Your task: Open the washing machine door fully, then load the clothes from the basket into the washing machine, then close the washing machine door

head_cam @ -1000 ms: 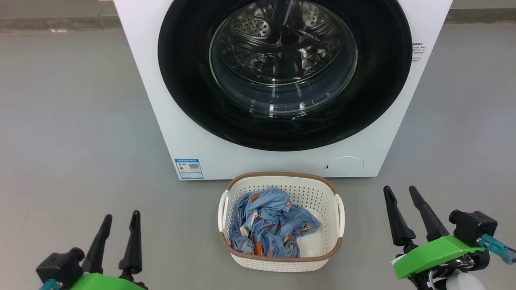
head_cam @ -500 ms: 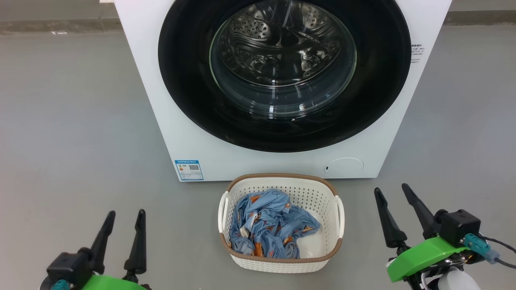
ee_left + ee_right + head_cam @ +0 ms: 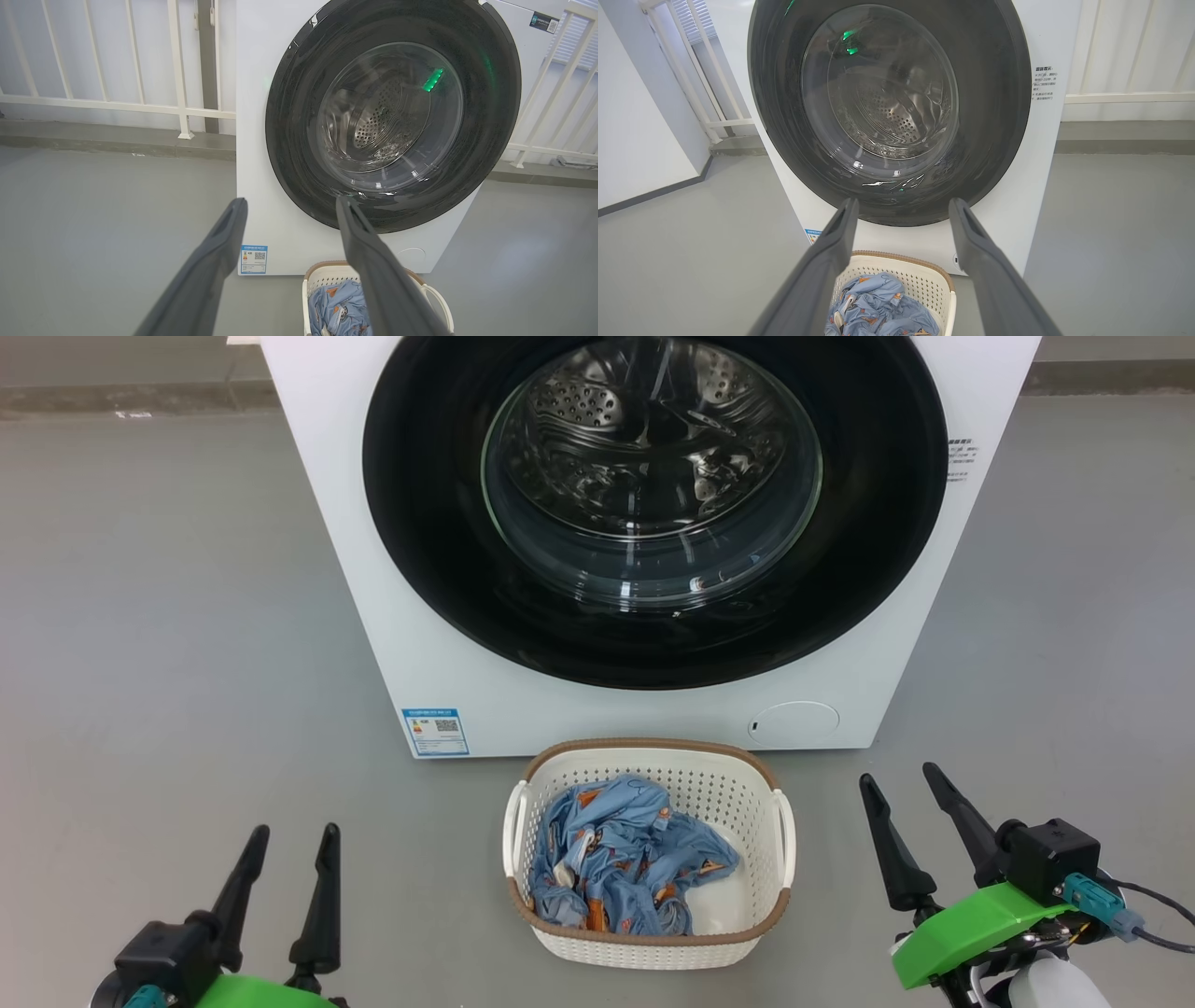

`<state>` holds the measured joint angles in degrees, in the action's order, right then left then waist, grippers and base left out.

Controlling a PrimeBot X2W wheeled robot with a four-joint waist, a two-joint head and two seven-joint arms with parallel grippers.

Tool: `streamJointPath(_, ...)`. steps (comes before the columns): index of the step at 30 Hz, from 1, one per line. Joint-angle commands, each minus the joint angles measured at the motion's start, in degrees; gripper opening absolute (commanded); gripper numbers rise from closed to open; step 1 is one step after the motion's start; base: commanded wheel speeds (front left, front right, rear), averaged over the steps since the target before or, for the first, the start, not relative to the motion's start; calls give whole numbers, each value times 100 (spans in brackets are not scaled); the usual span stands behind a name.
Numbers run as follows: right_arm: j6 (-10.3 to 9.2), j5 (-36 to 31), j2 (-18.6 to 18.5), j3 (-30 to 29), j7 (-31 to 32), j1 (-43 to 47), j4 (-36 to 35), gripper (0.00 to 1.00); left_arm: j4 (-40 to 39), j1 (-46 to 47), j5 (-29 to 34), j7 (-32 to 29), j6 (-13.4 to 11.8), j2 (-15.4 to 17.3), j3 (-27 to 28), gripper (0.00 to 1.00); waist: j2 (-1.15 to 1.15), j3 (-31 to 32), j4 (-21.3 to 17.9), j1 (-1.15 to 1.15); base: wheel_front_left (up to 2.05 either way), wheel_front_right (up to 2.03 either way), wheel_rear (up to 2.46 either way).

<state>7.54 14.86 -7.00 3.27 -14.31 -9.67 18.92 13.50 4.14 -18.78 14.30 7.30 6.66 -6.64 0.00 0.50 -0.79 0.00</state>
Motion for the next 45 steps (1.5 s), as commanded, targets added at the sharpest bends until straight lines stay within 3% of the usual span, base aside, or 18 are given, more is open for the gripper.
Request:
streamJointPath(1, -5, 66, -38, 170, -69, -217, -123, 100, -107, 282, 64, 70, 19, 86, 205, 100, 0, 3, 0, 0, 0, 0, 0)
streamJointPath(45, -5, 109, -38, 164, -69, -206, -176, 100, -137, 256, 43, 70, 19, 72, 250, 100, 0, -26, -16, 0, 0, 0, 0)
